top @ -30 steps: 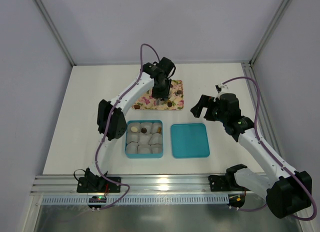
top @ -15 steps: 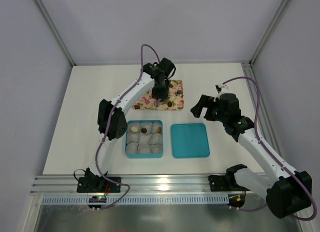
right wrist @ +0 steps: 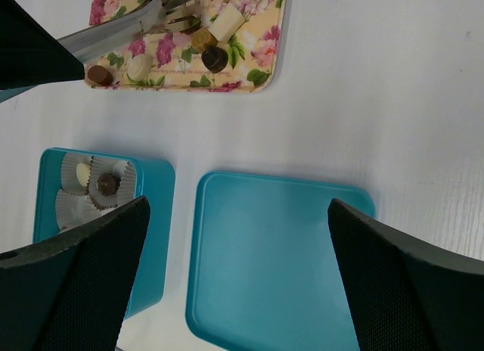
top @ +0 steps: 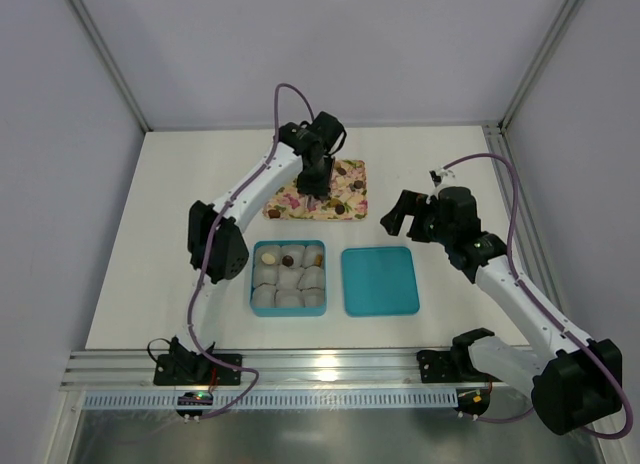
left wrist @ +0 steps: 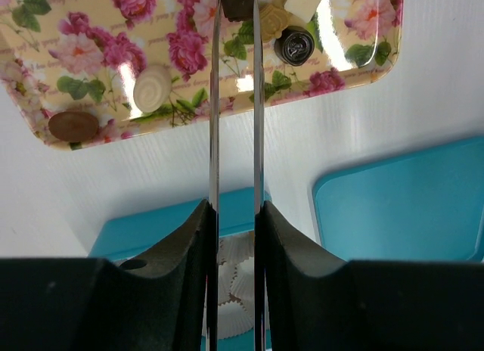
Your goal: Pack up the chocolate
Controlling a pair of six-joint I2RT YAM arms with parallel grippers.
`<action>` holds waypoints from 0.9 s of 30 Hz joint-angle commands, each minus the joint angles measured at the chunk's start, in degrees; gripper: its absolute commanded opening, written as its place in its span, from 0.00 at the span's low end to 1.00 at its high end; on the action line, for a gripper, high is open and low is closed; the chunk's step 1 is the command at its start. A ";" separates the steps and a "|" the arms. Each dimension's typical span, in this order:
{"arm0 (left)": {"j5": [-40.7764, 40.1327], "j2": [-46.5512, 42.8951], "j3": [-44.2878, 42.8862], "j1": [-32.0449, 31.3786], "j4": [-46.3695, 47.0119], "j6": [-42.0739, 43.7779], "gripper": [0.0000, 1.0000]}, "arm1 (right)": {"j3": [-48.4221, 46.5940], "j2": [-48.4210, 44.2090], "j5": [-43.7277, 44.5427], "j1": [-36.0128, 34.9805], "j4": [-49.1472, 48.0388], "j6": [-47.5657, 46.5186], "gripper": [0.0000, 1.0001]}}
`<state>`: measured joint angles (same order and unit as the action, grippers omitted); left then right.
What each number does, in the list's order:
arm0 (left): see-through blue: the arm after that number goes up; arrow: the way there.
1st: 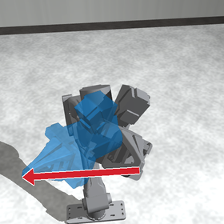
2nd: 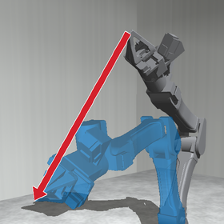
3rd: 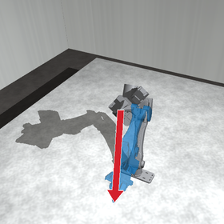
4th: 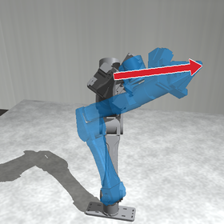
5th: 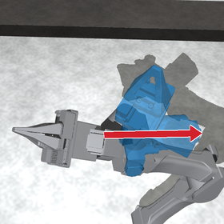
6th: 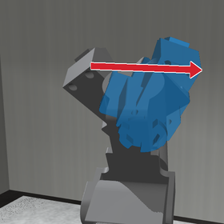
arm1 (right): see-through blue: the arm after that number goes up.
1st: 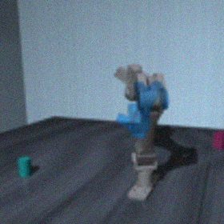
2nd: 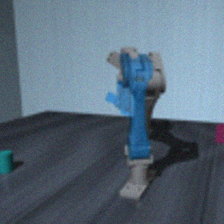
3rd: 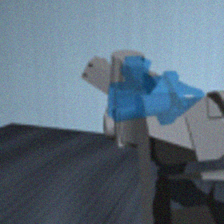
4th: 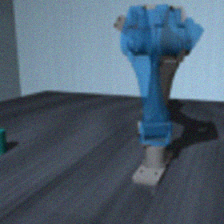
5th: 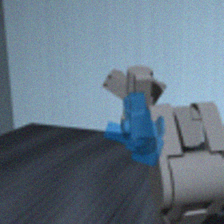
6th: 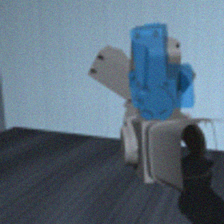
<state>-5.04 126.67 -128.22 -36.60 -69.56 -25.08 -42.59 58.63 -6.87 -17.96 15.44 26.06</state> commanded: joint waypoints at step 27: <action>0.29 -17.41 10.62 1.36 -2.16 2.32 0.28 | -0.30 3.86 -1.91 -0.33 -5.42 1.36 1.00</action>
<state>-5.10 115.11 -118.85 -35.64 -71.09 -23.55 -42.52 62.06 -8.16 -17.96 13.28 26.89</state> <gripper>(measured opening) 0.303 0.996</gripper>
